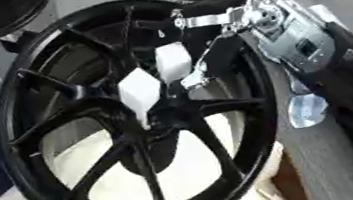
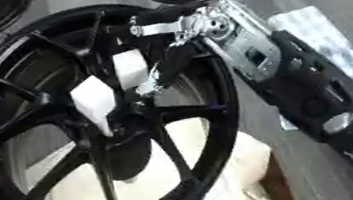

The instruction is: Pull the pin out of the wheel hub.

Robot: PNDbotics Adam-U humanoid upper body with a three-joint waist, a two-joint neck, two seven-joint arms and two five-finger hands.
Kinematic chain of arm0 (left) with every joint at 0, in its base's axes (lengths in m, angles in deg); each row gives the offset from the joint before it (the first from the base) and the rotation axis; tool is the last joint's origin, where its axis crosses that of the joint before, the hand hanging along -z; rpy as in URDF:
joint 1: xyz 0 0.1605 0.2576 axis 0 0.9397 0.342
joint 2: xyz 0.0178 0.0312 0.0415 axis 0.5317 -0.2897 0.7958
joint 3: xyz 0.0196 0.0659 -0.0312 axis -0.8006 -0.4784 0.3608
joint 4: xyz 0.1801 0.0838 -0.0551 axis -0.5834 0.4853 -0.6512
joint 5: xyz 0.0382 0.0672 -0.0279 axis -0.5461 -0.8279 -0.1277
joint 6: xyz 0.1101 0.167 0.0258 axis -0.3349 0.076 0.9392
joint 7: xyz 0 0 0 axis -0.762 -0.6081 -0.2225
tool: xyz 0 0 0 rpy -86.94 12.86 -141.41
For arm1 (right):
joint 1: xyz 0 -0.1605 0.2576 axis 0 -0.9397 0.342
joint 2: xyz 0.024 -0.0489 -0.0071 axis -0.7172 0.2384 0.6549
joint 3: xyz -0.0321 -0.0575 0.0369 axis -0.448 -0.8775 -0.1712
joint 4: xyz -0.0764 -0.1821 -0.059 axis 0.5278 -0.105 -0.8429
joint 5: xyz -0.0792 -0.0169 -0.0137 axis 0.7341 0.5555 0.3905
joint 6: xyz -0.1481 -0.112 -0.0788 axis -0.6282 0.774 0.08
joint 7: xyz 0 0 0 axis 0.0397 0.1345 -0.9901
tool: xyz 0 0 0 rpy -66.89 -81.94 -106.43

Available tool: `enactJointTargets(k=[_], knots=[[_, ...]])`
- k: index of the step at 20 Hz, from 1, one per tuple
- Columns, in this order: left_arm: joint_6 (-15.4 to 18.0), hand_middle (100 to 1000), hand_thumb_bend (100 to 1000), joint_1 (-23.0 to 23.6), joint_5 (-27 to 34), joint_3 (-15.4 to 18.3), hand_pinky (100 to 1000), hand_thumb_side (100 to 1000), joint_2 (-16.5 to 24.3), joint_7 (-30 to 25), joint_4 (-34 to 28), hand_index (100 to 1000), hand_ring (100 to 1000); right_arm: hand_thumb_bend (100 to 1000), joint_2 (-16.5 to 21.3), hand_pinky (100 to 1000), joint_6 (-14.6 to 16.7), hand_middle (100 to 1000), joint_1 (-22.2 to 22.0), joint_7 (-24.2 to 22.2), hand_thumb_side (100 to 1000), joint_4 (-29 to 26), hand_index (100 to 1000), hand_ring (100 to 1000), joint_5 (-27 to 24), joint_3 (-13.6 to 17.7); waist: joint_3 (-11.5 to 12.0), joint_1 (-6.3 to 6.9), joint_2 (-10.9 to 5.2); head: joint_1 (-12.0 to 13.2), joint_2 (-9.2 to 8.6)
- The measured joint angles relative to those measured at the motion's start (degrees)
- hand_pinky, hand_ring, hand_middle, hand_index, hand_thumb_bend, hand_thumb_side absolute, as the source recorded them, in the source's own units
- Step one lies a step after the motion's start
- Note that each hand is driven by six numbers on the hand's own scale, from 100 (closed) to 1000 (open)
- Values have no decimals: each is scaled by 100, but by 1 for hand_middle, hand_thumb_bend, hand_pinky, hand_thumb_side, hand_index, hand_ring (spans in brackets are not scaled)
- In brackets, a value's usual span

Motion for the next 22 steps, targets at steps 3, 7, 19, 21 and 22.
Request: enactJointTargets(k=[3, 7, 19, 21, 22], knots=[[-4, 456, 128, 0, 26, 0, 790, 947, 0, 6, 5, 672, 570, 494, 11, 852, -33, 565, 0, -95, 513, -76, 813, 818, -96, 0, -18, 2, -2, 5, 0], [-5, 455, 128, 0, 40, -1, 790, 948, 0, 8, 31, 672, 569, 500, 48, 851, -60, 562, 2, -216, 503, -120, 811, 823, -149, 3, -20, 17, -6, 19, 0], [-11, 455, 128, -45, 31, -36, 791, 953, -48, 6, 61, 672, 568, 468, 101, 848, -15, 576, 8, -362, 371, -113, 812, 829, -172, 38, 8, 33, -2, 29, -62], [-17, 455, 128, -46, 25, -41, 791, 953, -48, 0, 65, 672, 568, 455, 103, 847, 1, 575, 14, -355, 359, -99, 810, 829, -161, 42, 13, 35, 2, 24, -64], [-20, 455, 128, -47, 22, -49, 791, 954, -49, -3, 66, 673, 568, 452, 104, 846, 13, 573, 20, -343, 360, -90, 806, 828, -144, 51, 17, 35, 4, 21, -66]])
